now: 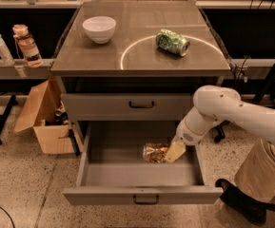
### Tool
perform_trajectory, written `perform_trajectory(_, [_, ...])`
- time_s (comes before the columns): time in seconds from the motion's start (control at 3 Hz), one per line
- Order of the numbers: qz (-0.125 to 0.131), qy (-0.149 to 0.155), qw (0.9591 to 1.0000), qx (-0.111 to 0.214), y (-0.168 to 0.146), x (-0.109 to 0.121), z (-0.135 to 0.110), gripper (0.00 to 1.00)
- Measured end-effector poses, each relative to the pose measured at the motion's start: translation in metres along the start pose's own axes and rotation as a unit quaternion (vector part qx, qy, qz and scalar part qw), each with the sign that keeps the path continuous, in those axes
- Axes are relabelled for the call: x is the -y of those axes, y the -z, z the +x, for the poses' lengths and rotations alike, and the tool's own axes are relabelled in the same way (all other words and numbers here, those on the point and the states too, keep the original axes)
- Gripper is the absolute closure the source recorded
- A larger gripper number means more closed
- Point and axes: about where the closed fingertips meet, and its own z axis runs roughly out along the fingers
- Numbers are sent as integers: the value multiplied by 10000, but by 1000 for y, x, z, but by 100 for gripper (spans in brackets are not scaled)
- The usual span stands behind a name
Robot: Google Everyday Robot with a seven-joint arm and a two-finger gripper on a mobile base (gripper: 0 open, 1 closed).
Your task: Pick orange can from middle drawer and place on counter
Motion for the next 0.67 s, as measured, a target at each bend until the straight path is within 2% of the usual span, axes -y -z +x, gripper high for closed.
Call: perform_trajectory(0.67, [609, 366, 9972, 220, 79, -15, -46, 100])
